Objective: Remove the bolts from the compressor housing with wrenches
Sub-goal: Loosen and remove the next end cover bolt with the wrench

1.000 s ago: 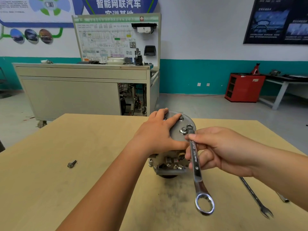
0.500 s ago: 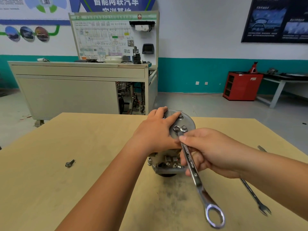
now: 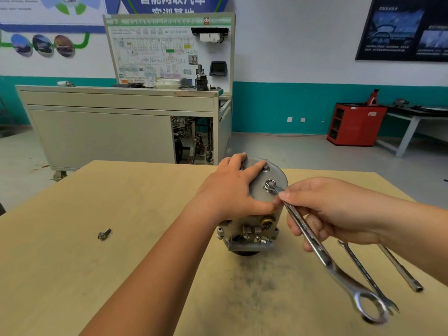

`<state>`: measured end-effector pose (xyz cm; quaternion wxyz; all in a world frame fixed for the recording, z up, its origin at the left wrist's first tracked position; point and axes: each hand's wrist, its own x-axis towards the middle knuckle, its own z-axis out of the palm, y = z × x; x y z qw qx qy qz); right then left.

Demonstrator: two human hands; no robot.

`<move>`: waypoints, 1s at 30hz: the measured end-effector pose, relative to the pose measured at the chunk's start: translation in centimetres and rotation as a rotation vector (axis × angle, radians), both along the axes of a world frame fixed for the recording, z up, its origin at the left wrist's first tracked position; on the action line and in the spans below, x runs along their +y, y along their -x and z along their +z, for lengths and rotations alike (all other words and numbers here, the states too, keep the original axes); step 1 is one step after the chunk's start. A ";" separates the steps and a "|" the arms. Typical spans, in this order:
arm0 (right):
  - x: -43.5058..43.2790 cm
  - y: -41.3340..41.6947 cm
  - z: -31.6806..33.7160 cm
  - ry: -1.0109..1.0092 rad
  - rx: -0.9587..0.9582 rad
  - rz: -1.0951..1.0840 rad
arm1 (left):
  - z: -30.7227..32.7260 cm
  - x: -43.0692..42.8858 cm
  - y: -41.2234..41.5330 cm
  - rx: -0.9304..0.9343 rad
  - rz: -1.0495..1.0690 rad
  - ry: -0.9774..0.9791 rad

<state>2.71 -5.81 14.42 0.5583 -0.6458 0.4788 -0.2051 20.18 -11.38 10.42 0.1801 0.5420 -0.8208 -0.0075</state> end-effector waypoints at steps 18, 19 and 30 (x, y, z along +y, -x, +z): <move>-7.4 4.7 6.2 0.718 0.913 0.165 | 0.0 -0.1 -0.3 0.015 -0.003 -0.018; -7.1 4.9 6.2 0.727 0.879 0.125 | 0.0 -0.1 -0.4 0.013 -0.003 -0.020; 1.1 -0.9 -0.4 -0.009 -0.303 -0.141 | 0.2 -0.2 -0.1 0.021 -0.013 -0.030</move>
